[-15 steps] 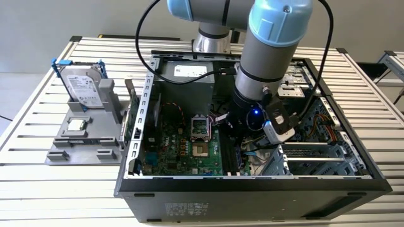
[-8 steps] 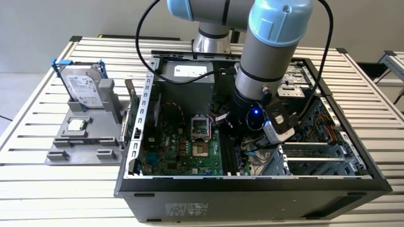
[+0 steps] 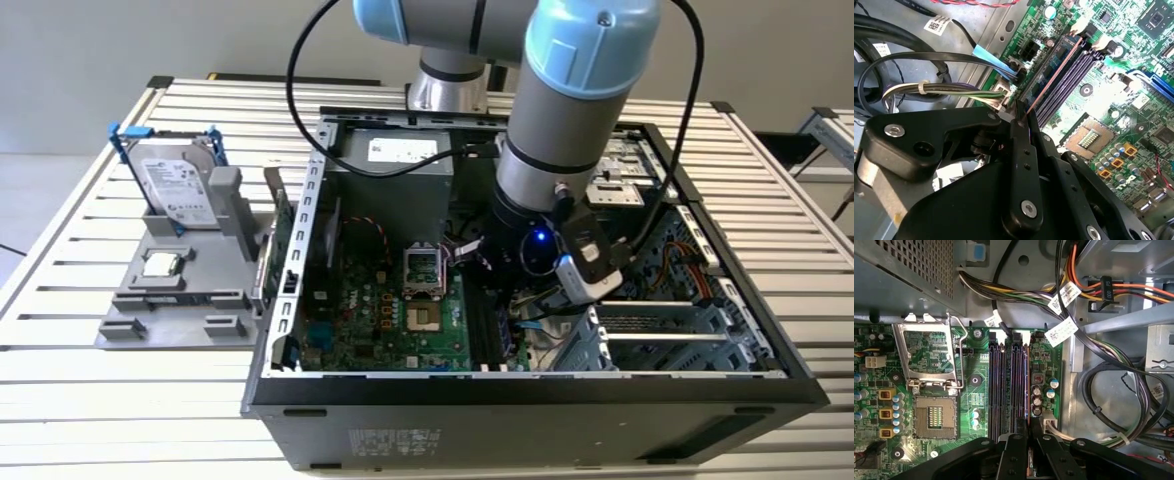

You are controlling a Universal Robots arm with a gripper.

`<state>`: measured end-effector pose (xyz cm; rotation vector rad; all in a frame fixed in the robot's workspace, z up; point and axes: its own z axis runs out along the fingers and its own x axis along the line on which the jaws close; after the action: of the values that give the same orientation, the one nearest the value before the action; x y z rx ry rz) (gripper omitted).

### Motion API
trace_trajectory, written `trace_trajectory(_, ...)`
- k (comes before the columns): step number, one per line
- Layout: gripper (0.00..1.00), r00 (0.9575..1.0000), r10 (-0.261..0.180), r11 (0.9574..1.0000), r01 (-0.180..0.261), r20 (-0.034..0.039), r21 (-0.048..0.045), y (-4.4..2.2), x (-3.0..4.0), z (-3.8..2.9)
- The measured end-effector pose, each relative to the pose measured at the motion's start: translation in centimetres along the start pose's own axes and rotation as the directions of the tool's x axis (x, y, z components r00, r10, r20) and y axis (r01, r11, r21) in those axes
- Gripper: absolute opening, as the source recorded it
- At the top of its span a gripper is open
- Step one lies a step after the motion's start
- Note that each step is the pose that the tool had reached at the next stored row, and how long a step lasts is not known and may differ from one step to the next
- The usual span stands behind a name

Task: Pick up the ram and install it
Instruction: 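Insert the ram into the slot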

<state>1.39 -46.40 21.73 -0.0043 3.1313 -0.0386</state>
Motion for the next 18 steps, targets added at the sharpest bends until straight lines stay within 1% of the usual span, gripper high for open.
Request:
trace_trajectory(11,0.00,1.0000,0.000,1.0000,0.000,0.0000,0.0022,0.19,0.05,-0.01)
trace_trajectory(18,0.00,1.0000,0.005,1.0000,-0.005,-0.0001,0.0024,0.20,0.26,0.02)
